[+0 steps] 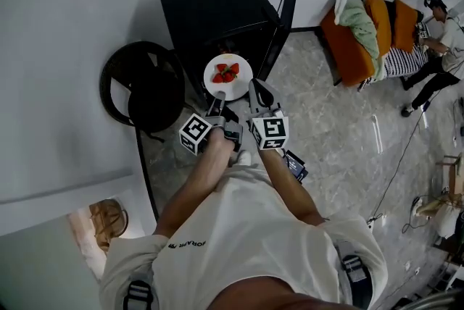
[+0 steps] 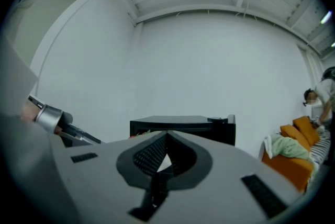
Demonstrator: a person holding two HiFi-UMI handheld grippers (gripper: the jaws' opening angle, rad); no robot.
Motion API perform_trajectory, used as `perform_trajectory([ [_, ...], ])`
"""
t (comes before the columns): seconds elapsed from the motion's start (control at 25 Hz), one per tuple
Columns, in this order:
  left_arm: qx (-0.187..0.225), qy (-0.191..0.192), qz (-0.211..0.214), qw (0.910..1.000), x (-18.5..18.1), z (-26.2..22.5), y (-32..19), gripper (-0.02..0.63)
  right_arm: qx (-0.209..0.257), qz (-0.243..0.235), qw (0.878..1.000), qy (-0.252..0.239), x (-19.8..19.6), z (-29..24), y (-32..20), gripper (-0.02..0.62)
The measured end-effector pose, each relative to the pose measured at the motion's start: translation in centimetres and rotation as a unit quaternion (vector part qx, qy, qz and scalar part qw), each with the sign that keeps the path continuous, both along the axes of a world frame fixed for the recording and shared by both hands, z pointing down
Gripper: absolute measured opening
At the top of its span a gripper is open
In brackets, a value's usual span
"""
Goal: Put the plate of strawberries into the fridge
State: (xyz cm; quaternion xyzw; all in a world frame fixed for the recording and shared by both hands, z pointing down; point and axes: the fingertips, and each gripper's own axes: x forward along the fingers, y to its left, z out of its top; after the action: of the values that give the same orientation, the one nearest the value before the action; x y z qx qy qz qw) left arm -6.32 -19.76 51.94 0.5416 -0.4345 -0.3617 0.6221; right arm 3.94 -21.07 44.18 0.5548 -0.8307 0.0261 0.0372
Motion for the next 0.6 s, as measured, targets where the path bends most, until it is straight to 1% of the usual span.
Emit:
perform_trajectory([
  [0.16,-0.007,0.0,-0.017,0.9998,0.8,0.6,-0.9,0.01,-0.002,-0.014,1.0,-0.001,0.6,0.4,-0.9,0.014],
  [0.4,-0.014,-0.002,-0.041,0.9991,1.2,1.1,-2.1,0.01,-0.017,-0.024,0.999,-0.015,1.3,1.6,-1.7,0.012],
  [0.6,-0.027,-0.003,-0.045,0.9986,0.9,2.4,-2.4,0.009,-0.021,-0.024,0.999,-0.018,1.4,2.3,-2.2,0.012],
])
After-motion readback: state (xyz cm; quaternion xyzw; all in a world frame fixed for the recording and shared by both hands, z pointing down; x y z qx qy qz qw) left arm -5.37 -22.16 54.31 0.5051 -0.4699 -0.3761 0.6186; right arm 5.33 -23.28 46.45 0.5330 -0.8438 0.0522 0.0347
